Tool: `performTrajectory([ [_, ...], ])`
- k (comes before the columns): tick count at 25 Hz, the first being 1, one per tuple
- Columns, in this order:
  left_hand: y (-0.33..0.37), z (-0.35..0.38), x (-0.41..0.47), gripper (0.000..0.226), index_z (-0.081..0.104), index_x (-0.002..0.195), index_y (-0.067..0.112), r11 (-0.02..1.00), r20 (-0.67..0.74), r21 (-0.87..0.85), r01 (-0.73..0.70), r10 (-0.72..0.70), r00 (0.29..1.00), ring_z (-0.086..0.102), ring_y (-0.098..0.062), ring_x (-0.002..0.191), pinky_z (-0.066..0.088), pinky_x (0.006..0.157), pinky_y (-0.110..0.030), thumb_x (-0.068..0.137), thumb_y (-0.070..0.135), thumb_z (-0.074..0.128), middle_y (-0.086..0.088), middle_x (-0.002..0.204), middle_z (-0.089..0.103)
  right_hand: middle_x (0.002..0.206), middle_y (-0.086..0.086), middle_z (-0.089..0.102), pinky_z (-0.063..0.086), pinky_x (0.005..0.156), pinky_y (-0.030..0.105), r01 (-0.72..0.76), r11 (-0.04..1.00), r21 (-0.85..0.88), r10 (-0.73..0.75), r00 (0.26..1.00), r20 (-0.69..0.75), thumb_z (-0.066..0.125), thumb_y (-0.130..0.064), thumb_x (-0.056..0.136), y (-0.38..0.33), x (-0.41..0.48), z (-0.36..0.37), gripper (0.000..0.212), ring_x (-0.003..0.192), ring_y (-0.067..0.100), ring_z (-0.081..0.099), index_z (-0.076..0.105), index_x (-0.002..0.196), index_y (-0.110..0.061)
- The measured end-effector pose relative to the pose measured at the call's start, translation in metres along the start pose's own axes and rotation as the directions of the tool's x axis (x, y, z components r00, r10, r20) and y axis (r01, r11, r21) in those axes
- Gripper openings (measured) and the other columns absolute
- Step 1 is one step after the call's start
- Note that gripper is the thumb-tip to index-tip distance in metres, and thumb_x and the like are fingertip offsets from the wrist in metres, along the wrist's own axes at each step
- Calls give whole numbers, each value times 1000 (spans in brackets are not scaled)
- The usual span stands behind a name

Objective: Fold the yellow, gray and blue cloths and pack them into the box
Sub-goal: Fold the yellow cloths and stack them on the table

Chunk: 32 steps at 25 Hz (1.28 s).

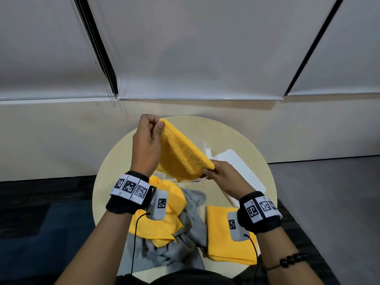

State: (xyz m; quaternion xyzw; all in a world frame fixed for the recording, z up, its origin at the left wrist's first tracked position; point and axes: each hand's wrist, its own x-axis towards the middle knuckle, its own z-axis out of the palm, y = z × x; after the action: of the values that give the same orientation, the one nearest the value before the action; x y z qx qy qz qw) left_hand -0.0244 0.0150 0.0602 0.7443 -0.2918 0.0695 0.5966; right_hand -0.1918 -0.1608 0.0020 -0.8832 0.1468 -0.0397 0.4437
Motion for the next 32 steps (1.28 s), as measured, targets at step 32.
performTrajectory([
  [32,-96,135,-177,42,39,130,11,788,383,523,326,-559,735,62,-39,89,50,68,-44,108,44,27,-20,99,64,84,11,56,41,68,38,-611,775,162,619,679,-395,22,-33,110,136,-77,56,25,77,31,57,36,103,-14],
])
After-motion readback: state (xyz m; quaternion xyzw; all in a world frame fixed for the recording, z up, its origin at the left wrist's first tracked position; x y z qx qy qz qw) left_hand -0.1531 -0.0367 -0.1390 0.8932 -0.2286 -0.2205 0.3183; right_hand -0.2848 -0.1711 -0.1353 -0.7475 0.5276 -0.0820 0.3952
